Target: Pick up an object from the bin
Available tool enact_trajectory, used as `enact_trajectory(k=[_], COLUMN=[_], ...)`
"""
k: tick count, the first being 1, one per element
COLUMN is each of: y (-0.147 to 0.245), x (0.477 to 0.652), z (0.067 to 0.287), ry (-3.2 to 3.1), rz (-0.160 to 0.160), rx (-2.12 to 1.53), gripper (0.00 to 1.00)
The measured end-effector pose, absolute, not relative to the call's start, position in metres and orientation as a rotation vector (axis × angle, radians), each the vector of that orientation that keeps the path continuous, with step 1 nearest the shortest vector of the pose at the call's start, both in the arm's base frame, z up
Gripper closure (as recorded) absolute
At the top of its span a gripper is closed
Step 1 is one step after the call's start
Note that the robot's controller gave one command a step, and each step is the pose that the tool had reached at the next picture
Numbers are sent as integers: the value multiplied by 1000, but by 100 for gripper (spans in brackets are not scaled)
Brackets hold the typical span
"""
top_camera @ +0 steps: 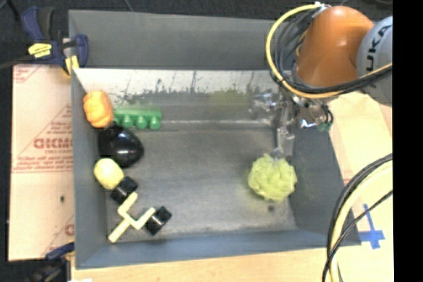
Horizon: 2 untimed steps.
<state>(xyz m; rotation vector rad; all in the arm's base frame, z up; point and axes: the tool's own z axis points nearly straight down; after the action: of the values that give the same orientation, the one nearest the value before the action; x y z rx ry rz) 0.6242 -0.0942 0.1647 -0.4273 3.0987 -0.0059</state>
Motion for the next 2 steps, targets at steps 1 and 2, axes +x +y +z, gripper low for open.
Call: enact_trajectory(k=[1,2], y=[-108,-128], x=[616,616], z=[143,116], ry=[3030,2976], rz=[-9,-13], rx=[-781,-952], gripper=[0,0])
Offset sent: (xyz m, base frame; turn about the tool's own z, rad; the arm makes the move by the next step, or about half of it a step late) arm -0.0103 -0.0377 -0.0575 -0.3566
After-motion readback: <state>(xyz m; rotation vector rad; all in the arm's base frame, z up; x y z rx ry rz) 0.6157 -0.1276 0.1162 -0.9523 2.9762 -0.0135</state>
